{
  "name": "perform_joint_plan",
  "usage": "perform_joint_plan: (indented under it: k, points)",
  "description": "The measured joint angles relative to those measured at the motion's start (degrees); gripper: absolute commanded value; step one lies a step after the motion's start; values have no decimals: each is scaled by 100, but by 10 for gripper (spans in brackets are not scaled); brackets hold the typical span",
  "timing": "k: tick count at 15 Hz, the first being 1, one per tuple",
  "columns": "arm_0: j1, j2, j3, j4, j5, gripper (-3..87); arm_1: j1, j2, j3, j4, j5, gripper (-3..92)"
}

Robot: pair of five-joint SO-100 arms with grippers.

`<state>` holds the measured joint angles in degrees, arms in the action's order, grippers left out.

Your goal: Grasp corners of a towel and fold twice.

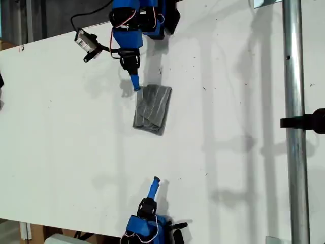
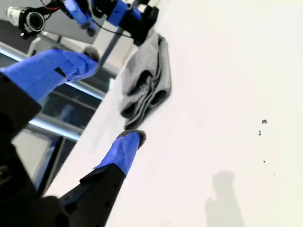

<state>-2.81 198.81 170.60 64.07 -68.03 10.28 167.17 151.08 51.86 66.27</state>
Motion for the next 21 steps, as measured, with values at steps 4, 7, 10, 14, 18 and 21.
perform_joint_plan:
  k: [4, 7, 10, 14, 18, 21]
  points:
    - [18, 0, 598, -264, 193, 173, -343, 2004, 694, 2127, 686, -2]
    - [62, 0, 747, -220, 70, 123, -545, 2030, 1441, 2593, 1468, 64]
    - [35, 0, 782, 773, -1573, 123, -861, 2127, 1477, 3261, 1960, 106]
    - [53, -9, 782, 940, 1046, 121, -853, 2118, 1477, 3305, 1969, 106]
    - [-9, 0, 782, 940, 1336, 121, -844, 2118, 1477, 3305, 1969, 106]
    - [-18, 0, 782, 940, 1336, 121, -844, 2118, 1477, 3305, 1969, 106]
